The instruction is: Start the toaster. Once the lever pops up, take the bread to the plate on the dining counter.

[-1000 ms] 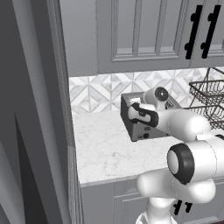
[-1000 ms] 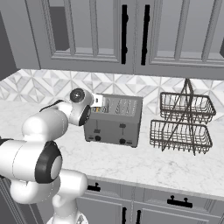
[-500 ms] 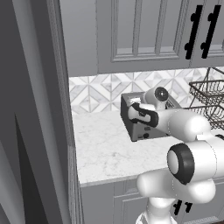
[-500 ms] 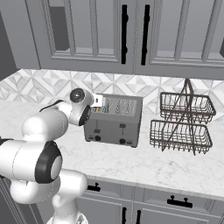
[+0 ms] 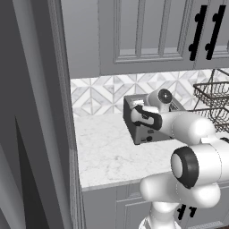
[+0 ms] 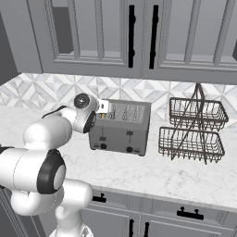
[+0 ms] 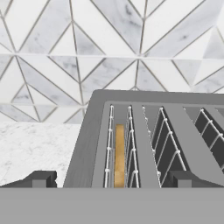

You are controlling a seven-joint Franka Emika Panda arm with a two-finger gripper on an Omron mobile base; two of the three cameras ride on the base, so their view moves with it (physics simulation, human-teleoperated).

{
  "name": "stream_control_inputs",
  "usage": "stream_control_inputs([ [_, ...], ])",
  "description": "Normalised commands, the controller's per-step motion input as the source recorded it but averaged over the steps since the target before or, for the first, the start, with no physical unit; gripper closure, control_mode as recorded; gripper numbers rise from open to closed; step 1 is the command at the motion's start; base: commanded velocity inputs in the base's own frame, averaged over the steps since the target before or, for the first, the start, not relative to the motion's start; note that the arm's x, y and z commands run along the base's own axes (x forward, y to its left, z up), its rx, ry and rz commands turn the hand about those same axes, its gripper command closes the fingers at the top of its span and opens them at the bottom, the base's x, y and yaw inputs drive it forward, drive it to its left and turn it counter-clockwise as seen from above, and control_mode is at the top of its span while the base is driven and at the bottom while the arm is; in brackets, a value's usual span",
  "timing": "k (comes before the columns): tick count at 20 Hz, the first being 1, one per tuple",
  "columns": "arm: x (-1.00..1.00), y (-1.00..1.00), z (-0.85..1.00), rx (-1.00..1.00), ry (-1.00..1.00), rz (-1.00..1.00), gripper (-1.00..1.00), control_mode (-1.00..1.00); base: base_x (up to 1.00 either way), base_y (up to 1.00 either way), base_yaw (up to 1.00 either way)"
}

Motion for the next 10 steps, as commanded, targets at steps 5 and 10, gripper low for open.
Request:
stream_control_inputs([
  [5,0.00,0.00,0.00,0.00,0.00,0.00,-1.00,-1.00,0.00,0.00,0.00],
  [10,0.00,0.00,0.00,0.00,0.00,0.00,-1.00,-1.00,0.00,0.00,0.00],
])
